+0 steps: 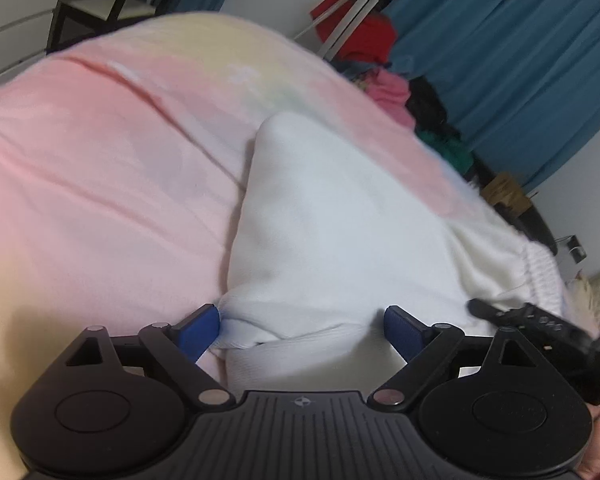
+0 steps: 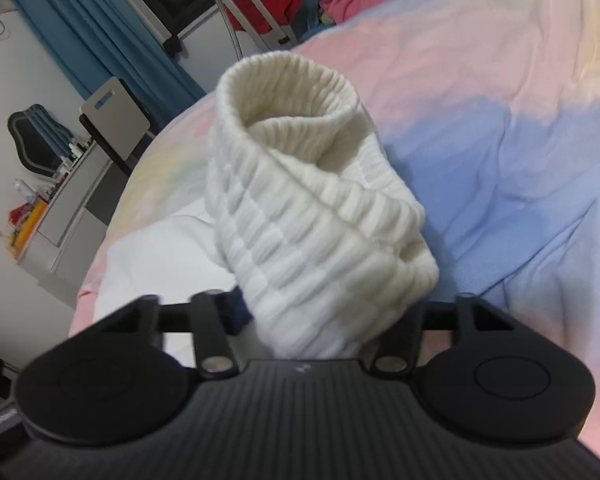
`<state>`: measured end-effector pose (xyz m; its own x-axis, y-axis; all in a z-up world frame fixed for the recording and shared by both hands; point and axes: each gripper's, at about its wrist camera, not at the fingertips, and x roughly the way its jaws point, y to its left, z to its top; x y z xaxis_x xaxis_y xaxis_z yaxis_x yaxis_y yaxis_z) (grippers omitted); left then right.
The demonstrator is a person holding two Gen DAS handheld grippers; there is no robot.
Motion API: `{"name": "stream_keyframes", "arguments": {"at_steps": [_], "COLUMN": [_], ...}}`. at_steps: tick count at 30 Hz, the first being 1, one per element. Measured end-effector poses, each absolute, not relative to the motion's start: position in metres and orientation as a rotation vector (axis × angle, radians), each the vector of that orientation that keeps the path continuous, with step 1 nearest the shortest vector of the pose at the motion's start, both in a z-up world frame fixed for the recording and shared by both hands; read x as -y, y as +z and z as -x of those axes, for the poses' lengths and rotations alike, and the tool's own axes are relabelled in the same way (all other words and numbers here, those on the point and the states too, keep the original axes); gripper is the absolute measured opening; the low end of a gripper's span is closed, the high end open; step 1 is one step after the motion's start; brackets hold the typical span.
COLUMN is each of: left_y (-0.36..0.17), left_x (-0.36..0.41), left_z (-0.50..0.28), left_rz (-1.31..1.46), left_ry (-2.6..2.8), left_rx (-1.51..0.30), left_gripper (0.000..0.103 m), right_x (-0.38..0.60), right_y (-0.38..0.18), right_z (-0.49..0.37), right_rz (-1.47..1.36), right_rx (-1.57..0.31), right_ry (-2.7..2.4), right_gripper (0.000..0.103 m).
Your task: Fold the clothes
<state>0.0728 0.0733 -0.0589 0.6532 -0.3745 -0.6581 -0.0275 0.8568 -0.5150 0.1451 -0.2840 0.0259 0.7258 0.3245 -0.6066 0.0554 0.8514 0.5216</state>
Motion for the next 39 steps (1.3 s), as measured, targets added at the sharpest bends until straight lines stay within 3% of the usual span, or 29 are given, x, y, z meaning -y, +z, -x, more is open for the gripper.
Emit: {"name": "stream_keyframes", "arguments": {"at_steps": [5,9,12,18,25,30,39], "left_y": [-0.048,-0.018,0.016,0.088,0.131,0.11,-0.017], "left_x": [-0.069,-0.055,-0.04,0.043,0.196,0.292,0.349], "left_z": [-0.067,-0.053,-0.046,-0.079,-0.163,-0.223,-0.302], "left_rz": [0.479,0.404,0.391,0.329,0.332,0.336,0.244], "left_ry": [-0.213,-0.222,-0.257,-0.386,-0.549,-0.62,-0.695], "left_rx": [-0.828,-0.757,-0.702,-0.612,-0.578,-0.602,-0.68], "left_gripper": [0.062,0.041,0.035,0.031,0.031,0.032,0.032], "right_x": [0.282,0.279,0.295,0.379,0.524,0.592,0.599], "right_y": [0.053,0.089,0.114,0.16,0.19,0.163,0.024], "right_z": [-0.129,-0.114,-0.108,-0.11,-0.134,-0.155,-0.185], "right_rz": [-0.523,-0.491,-0.512,-0.616,-0.741,-0.776,-0.827], "right_rx": [-0.68,-0.616,-0.572,-0.481,-0.359,-0.284,-0.259], "right_ry": [0.151,0.186,0.184,0.12,-0.068,-0.191,-0.36], "right_gripper": [0.033,0.029,0.027,0.026,0.026,0.026,0.027]}}
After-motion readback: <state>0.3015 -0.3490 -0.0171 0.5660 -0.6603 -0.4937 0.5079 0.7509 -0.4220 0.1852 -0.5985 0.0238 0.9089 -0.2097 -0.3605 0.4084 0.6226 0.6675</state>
